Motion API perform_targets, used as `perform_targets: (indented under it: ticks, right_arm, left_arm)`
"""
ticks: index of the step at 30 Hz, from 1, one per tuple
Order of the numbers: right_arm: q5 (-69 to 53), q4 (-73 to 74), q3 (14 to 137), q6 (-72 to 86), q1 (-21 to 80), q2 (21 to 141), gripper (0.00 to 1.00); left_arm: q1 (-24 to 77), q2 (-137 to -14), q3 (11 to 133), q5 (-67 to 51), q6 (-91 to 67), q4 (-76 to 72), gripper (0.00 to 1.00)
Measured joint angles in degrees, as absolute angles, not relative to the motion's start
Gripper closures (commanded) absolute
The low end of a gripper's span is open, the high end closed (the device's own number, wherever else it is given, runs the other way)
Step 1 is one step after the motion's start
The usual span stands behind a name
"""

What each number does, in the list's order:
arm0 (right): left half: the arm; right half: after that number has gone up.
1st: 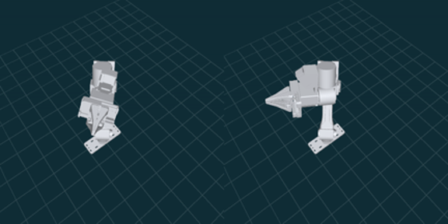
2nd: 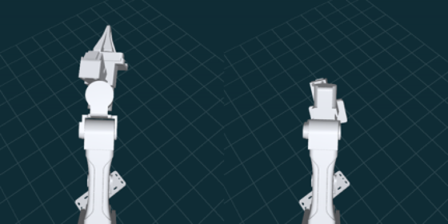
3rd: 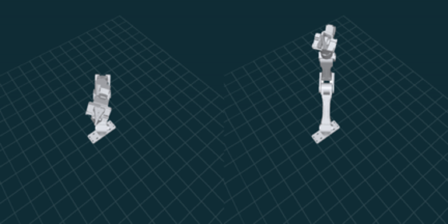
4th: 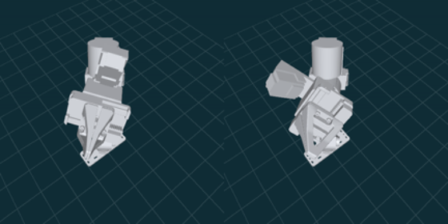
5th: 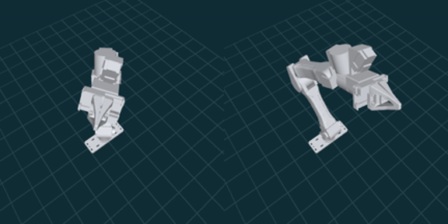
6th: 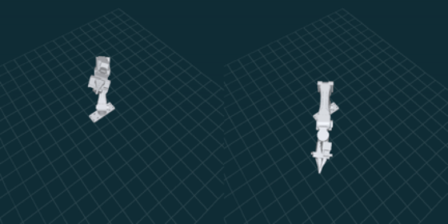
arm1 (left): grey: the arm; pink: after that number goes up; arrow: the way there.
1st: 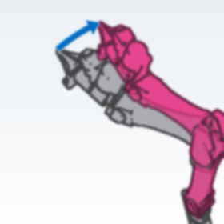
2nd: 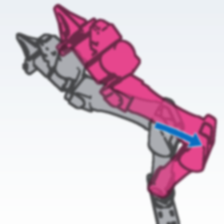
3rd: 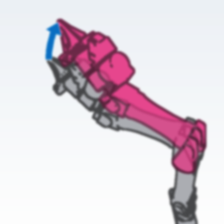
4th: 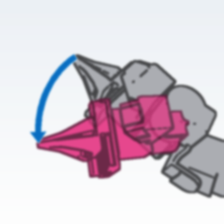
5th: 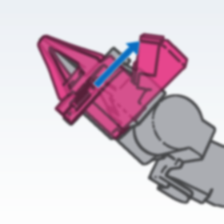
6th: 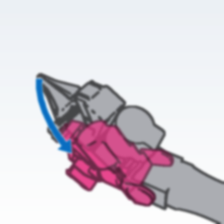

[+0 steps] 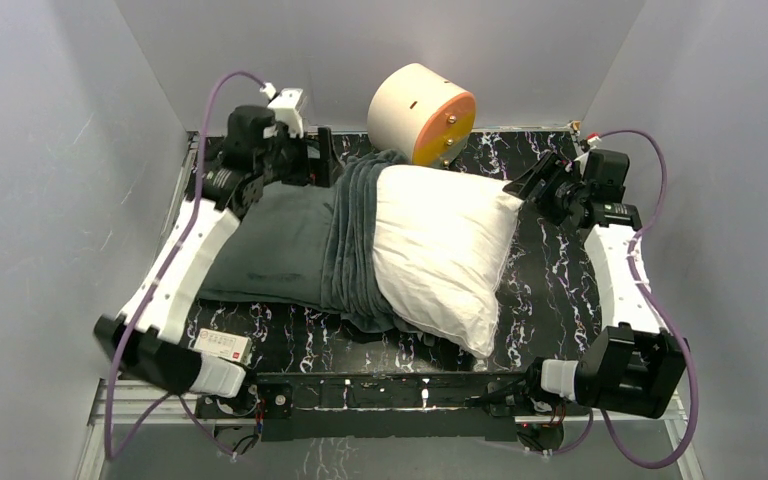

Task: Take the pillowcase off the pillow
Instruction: Remove the pillow from the pillowcase.

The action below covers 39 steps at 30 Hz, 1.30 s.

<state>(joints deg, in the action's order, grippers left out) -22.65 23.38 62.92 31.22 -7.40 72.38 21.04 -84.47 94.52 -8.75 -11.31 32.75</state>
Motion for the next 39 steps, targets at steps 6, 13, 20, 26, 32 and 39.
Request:
perform_targets:
  ticks: [6, 13, 20, 26, 32, 39]
  right_arm:
    - [-20.4, 26.0, 59.2, 32.3, -7.4, 64.1, 0.05]
    - [-24.2, 30.5, 41.5, 36.6, -7.5, 37.2, 0.01]
    - [-26.1, 36.2, 36.4, 45.0, -7.5, 31.7, 0.02]
    - [-25.6, 40.2, 35.0, 46.7, -7.5, 25.8, 0.01]
    - [-33.3, 40.7, 33.1, 44.8, -7.5, 21.8, 0.01]
    - [-39.0, 45.5, 28.4, 41.8, -7.5, 19.6, 0.44]
  left_arm:
    - [23.7, -66.4, 73.1, -12.4, -17.8, 31.8, 0.02]
    - [30.6, -53.4, 56.9, -12.9, -27.8, 33.5, 0.02]
    - [34.6, -49.7, 51.5, -11.8, -32.9, 33.4, 0.03]
    - [39.5, -45.1, 43.2, -9.3, -39.1, 31.2, 0.03]
    - [46.7, -43.3, 37.9, -6.7, -44.2, 27.4, 0.03]
    - [58.5, -46.2, 34.3, 1.9, -48.6, 20.0, 0.04]
